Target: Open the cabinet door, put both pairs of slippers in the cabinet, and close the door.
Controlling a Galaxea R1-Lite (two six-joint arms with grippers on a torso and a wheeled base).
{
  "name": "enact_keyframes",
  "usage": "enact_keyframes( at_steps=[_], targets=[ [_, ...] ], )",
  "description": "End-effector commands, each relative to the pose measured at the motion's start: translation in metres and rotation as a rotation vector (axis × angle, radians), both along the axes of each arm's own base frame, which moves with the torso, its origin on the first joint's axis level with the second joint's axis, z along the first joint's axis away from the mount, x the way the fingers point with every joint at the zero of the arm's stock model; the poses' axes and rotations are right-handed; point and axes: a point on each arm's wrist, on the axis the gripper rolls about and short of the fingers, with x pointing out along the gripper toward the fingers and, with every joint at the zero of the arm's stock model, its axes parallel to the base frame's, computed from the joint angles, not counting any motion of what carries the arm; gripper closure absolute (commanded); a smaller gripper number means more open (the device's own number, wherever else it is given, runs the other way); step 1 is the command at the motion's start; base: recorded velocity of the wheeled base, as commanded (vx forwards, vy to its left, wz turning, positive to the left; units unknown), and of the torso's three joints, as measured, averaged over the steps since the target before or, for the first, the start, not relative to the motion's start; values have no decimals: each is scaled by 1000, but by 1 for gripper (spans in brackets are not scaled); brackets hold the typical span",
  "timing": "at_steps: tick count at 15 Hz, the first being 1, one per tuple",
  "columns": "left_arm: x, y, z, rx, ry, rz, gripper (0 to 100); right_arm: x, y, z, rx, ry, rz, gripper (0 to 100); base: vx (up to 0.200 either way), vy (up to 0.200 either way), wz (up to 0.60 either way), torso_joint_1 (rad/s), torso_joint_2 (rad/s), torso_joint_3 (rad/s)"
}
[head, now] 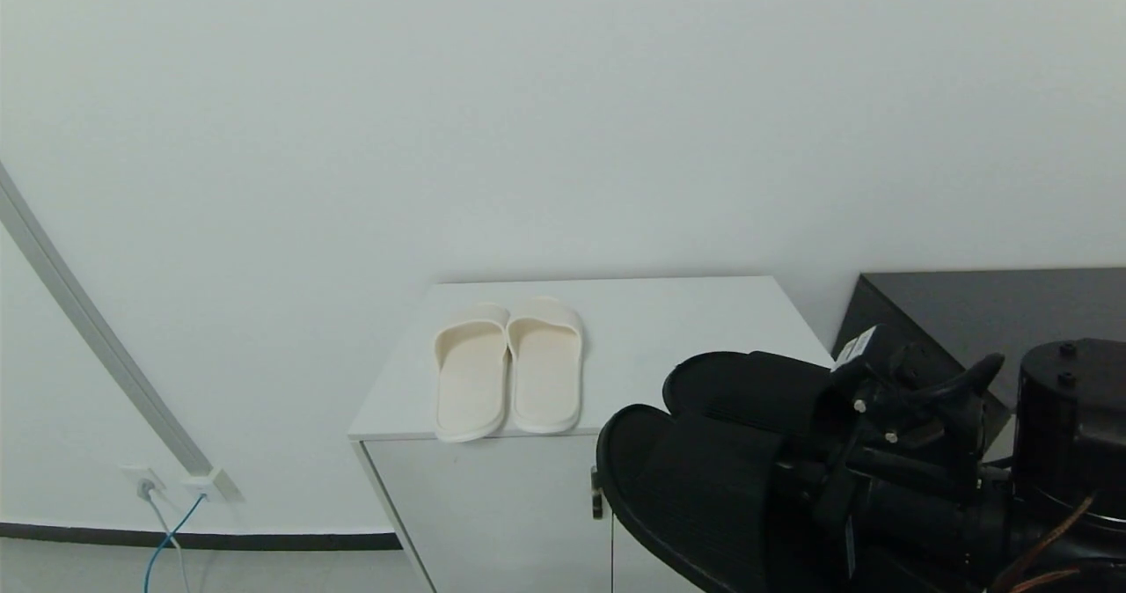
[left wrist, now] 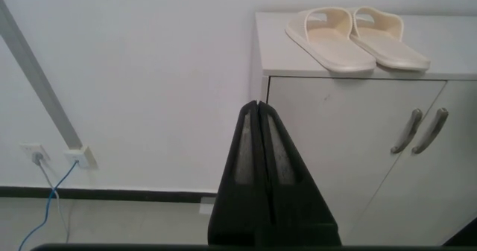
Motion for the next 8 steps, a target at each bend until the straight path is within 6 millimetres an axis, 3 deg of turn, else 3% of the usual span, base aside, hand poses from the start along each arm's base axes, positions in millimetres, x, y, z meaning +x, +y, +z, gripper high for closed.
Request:
enact_keyframes(
  at_steps=[1,8],
  targets=[
    [0,0,0,0,-1,0,100,0,0,-2,-7,5,3,100,-200,0,0,7,-2,2],
    [0,0,0,0,-1,0,100,2,1,-8,-27,17,-2,100,0,0,0,0,0,0]
  ],
)
